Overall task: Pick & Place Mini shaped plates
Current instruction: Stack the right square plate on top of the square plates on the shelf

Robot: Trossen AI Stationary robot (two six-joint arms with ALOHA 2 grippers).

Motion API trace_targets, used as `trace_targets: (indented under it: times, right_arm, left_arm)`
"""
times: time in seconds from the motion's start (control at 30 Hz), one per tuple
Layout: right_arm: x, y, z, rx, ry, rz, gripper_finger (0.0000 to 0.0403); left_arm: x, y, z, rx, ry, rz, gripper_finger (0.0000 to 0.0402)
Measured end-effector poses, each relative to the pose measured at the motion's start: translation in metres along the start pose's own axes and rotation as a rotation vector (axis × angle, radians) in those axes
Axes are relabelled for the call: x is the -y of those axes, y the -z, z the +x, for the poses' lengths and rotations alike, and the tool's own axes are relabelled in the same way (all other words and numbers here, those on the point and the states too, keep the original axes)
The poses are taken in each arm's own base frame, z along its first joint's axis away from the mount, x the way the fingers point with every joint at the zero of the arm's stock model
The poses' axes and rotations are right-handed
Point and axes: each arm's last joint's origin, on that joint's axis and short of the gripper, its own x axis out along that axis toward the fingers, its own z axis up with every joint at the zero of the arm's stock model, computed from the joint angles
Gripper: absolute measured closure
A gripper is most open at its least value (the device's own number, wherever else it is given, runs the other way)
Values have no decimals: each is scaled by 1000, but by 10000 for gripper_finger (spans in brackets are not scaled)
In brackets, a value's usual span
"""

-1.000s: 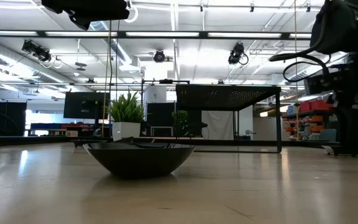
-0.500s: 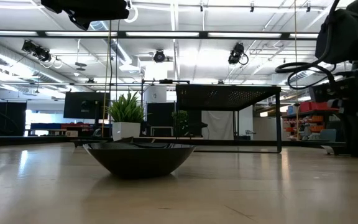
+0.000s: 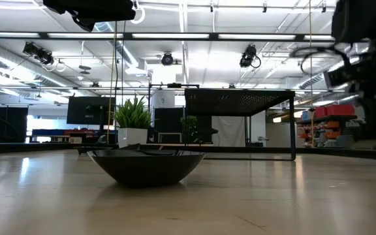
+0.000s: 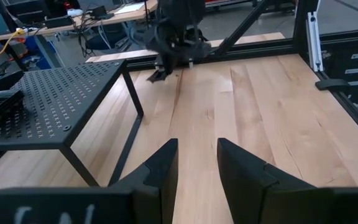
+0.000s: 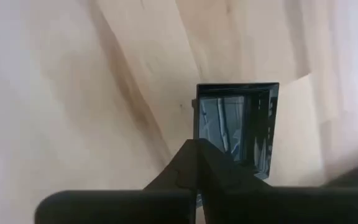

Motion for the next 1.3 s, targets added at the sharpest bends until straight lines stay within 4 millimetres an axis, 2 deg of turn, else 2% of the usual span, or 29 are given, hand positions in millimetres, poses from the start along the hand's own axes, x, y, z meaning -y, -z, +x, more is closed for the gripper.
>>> trace_targets:
  times: [0.23,0.47,0.57,0.67,0.83,1.03,1.17,1.3]
  right_arm:
    - [0,-19,-64,57,11,10,395]
    - [9,-45,-138,314,10,-20,398]
    - [9,-66,-162,464,21,-82,398]
    - [8,-97,-176,582,49,-164,398]
    - [10,-159,-175,690,139,-273,397]
    - [27,-220,-141,658,235,-321,396]
    - [39,-242,-111,586,211,-338,396]
    - [50,-251,-90,517,218,-331,396]
  left_arm:
    - [0,0,0,0,0,-4,285]
    - [0,0,0,0,0,-7,285]
    - [0,0,0,0,0,-7,285]
    - [0,0,0,1,-1,-6,285]
    - [0,-1,0,4,-1,-5,285]
    - [0,-1,0,5,0,-6,285]
    - [0,-1,0,5,-1,-5,285]
    - [0,-1,0,5,-1,-5,285]
